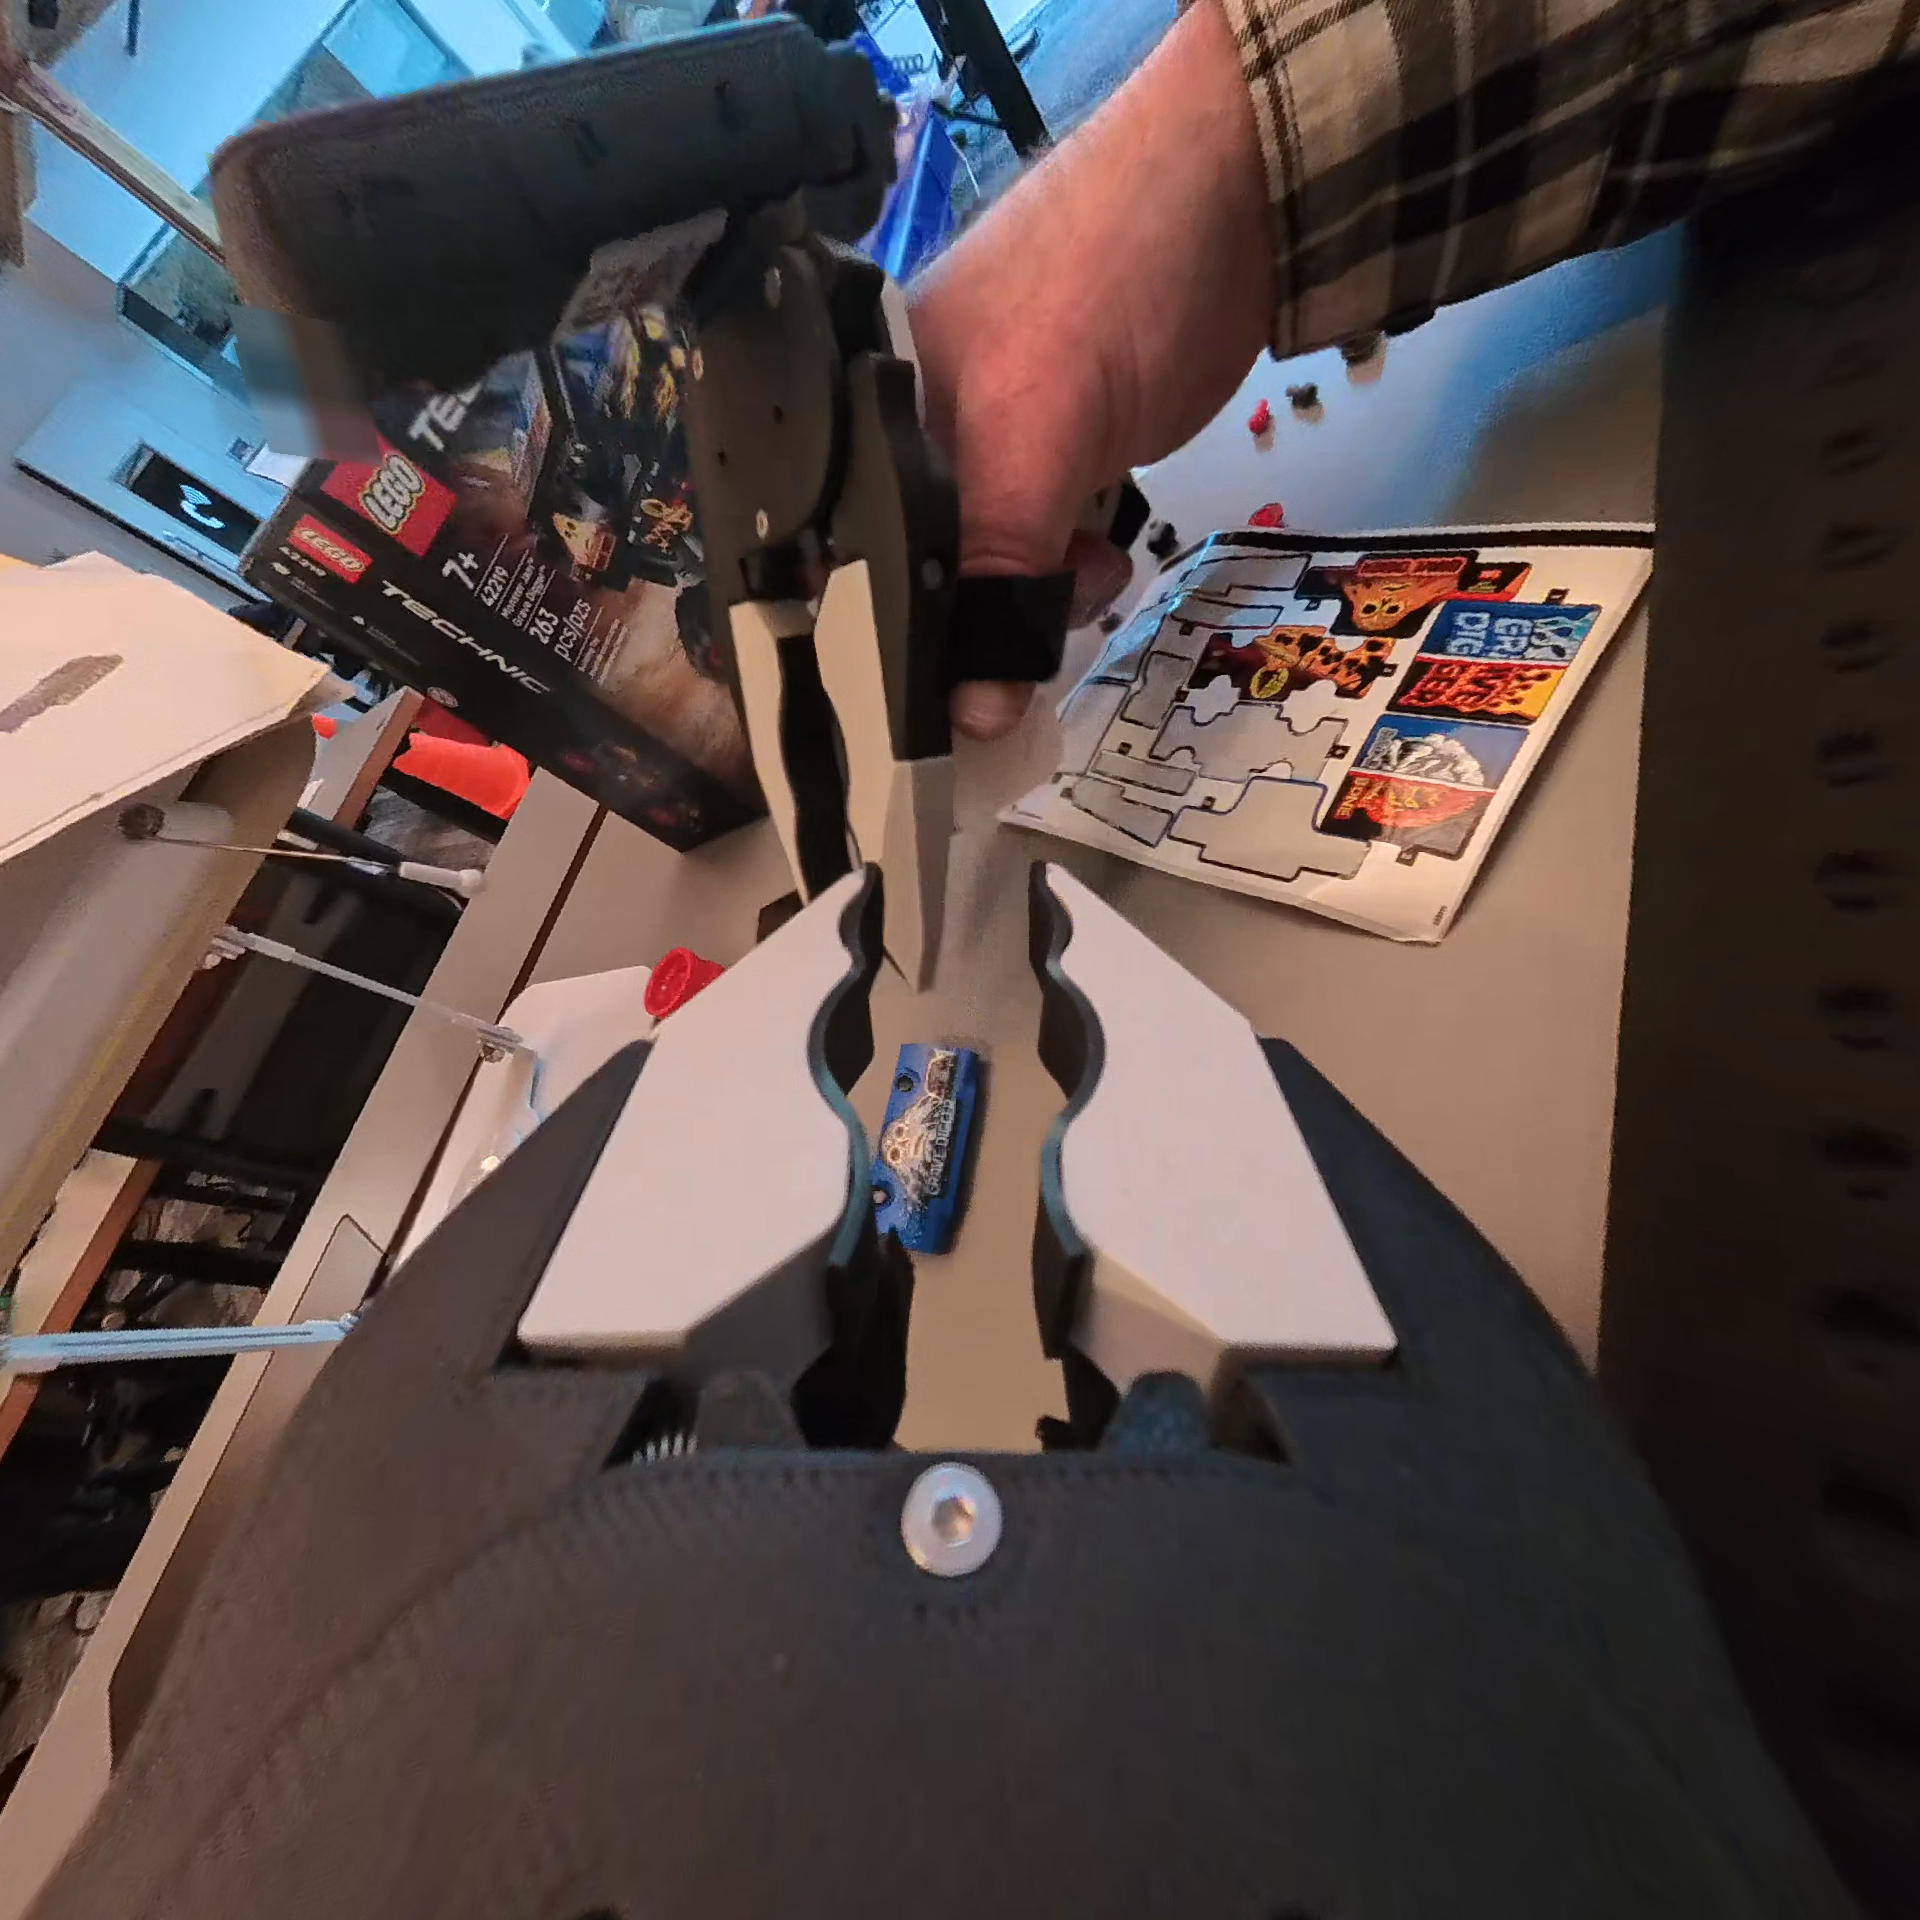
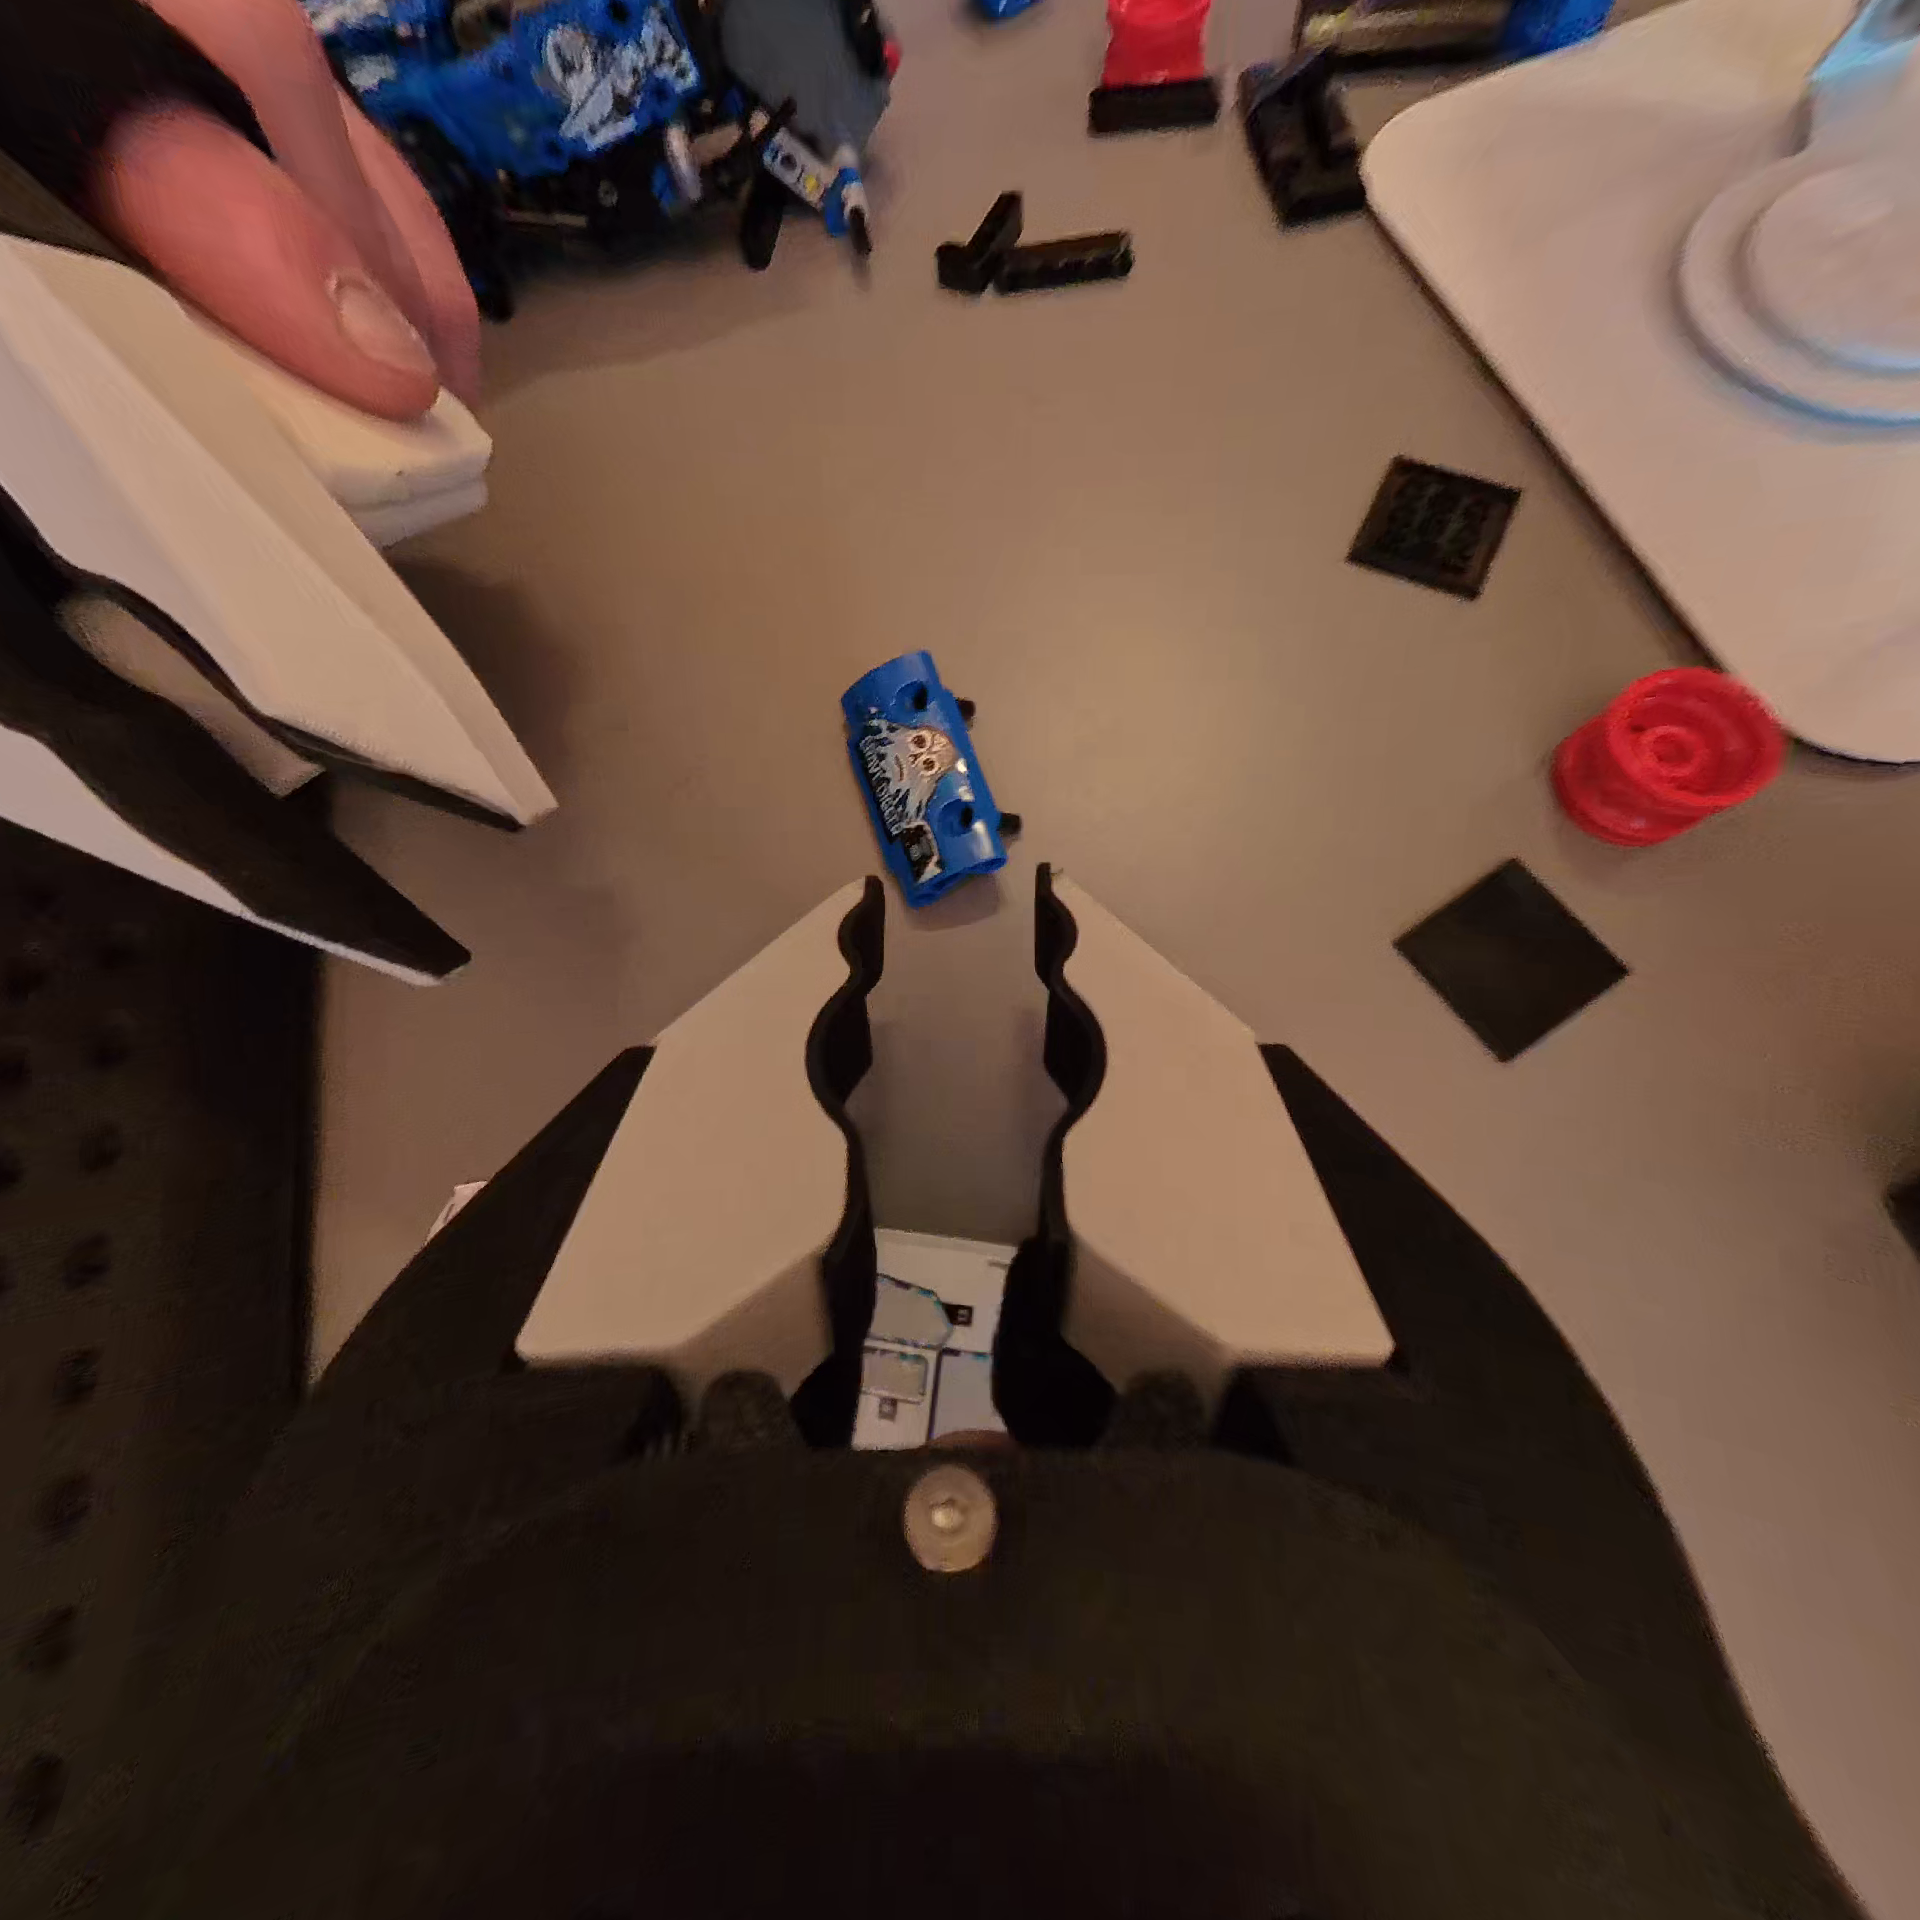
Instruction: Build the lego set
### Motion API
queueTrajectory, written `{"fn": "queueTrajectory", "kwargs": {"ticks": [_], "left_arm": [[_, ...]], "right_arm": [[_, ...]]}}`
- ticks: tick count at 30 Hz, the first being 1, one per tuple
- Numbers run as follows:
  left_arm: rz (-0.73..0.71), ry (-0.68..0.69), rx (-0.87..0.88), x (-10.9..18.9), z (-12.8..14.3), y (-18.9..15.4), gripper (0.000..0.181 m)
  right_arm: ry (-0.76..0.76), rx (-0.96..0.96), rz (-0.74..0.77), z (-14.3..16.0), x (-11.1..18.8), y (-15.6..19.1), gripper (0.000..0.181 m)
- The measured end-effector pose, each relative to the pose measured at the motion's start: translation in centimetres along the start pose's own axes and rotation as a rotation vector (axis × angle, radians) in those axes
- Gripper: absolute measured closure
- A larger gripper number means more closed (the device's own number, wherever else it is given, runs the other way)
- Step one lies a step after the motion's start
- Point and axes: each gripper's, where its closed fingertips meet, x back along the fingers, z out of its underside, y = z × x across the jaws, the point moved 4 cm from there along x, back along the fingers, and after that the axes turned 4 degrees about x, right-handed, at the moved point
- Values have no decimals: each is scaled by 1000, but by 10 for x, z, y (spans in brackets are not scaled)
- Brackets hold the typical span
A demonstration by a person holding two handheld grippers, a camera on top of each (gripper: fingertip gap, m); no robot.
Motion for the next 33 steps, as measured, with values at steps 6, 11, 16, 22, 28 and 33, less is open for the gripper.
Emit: {"fn": "queueTrajectory", "kwargs": {"ticks": [6,11,16,22,28,33], "left_arm": [[22,-17,1,2,-3,-3,156],[66,-10,-45,1,-4,-15,157],[71,14,-27,-1,0,-14,154],[21,26,24,1,3,-2,151],[-1,44,51,0,8,4,150],[1,69,48,-3,12,3,150]], "right_arm": [[-130,-3,128,-14,37,-19,154],[-275,-36,303,-22,90,-40,154],[-462,-104,520,-18,166,-59,158],[-517,-216,689,21,224,-74,160],[-349,-276,526,50,190,-77,158],[-5,-174,371,65,114,-65,155]]}}
